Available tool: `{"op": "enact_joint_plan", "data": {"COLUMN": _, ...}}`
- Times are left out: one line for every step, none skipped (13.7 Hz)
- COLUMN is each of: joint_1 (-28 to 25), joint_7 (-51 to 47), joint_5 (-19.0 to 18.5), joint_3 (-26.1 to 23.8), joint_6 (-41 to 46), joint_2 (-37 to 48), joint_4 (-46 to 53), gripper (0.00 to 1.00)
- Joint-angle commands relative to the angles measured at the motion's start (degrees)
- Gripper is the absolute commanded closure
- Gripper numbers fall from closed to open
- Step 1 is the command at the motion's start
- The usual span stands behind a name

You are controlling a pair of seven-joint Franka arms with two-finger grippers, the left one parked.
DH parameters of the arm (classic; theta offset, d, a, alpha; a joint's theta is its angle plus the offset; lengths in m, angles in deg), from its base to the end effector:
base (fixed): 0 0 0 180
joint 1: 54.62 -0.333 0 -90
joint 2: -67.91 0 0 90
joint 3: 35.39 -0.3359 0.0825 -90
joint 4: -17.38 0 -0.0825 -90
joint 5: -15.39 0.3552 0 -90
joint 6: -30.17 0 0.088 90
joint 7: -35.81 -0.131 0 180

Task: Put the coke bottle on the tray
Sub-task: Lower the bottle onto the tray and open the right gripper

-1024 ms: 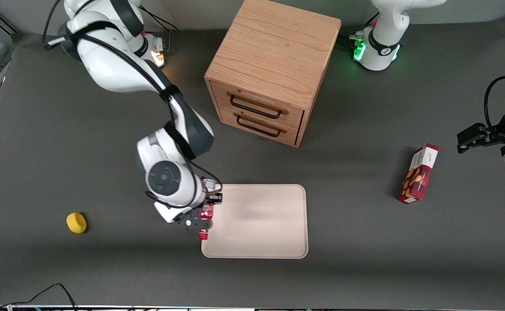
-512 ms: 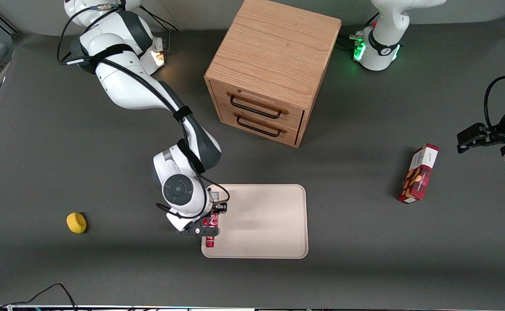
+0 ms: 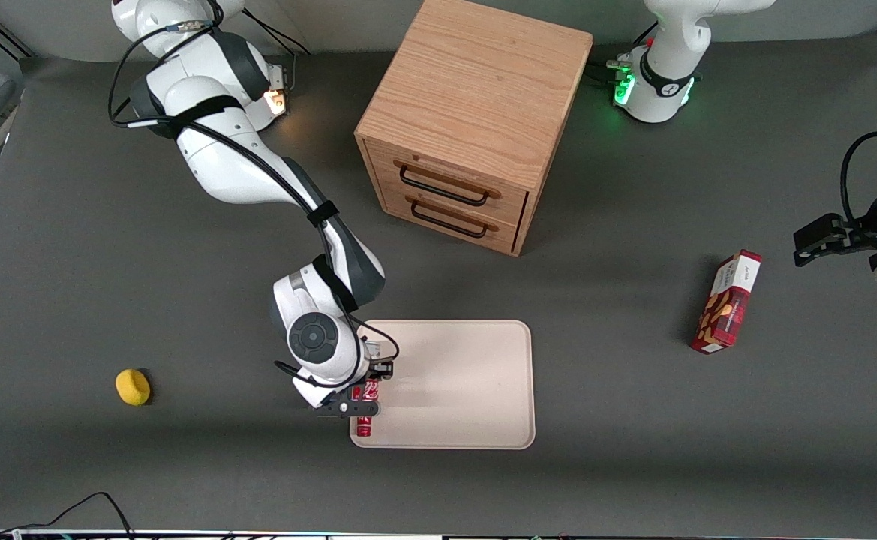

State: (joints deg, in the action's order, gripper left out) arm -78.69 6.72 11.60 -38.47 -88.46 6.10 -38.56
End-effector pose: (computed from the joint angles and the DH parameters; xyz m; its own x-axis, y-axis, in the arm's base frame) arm 0.7013 0.3367 0.1975 0.9993 -0.0313 0.0199 -0.0314 -0.9995 0.0018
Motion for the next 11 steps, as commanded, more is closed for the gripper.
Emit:
{"op": "enact_joint_plan", "data": {"joint_1": -0.71, "joint_7": 0.61, "joint_5": -0.86, "joint_3": 0.79, "joint_6": -0.03, "joint_2": -1.04, "joint_4": 2.07, "gripper": 0.55}}
{"op": "enact_joint_plan", "data": {"joint_1": -0.71, "joint_7": 0.61, "joint_5": -0.86, "joint_3": 0.79, "joint_6": -0.12, "joint_2": -1.04, "joint_4": 1.90, "gripper": 0.30}}
{"op": "enact_joint_plan", "data": {"joint_1": -0.71, "joint_7": 0.44, "joint_5": -1.04, "joint_3": 0.79, "joint_6": -0.12, "joint_2": -1.04, "joint_4": 1.89, "gripper": 0.00}}
{"op": "enact_joint_plan", "data": {"joint_1": -0.71, "joint_7": 0.43, "joint_5": -1.30, "joint_3": 0.79, "joint_6": -0.12, "joint_2": -1.04, "joint_4": 1.89, "gripper": 0.00}}
{"op": "enact_joint_plan", "data": {"joint_1": -0.71, "joint_7": 0.43, "joint_5": -1.30, "joint_3": 0.79, "joint_6": -0.12, "joint_2": -1.04, "joint_4": 1.81, "gripper": 0.00}}
{"op": "enact_joint_plan", "data": {"joint_1": -0.71, "joint_7": 0.43, "joint_5": -1.30, "joint_3": 0.79, "joint_6": -0.12, "joint_2": -1.04, "joint_4": 1.72, "gripper": 0.00}}
{"op": "enact_joint_plan", "data": {"joint_1": -0.71, "joint_7": 0.43, "joint_5": -1.30, "joint_3": 0.79, "joint_6": -0.12, "joint_2": -1.04, "joint_4": 1.81, "gripper": 0.00}}
{"op": "enact_joint_plan", "data": {"joint_1": -0.71, "joint_7": 0.43, "joint_5": -1.30, "joint_3": 0.79, "joint_6": -0.12, "joint_2": -1.04, "joint_4": 1.72, "gripper": 0.00}}
{"op": "enact_joint_plan", "data": {"joint_1": -0.71, "joint_7": 0.43, "joint_5": -1.30, "joint_3": 0.79, "joint_6": -0.12, "joint_2": -1.04, "joint_4": 1.72, "gripper": 0.00}}
{"op": "enact_joint_plan", "data": {"joint_1": -0.71, "joint_7": 0.35, "joint_5": -1.30, "joint_3": 0.79, "joint_6": -0.12, "joint_2": -1.04, "joint_4": 1.72, "gripper": 0.00}}
{"op": "enact_joint_plan", "data": {"joint_1": -0.63, "joint_7": 0.35, "joint_5": -1.30, "joint_3": 0.79, "joint_6": -0.12, "joint_2": -1.04, "joint_4": 1.72, "gripper": 0.00}}
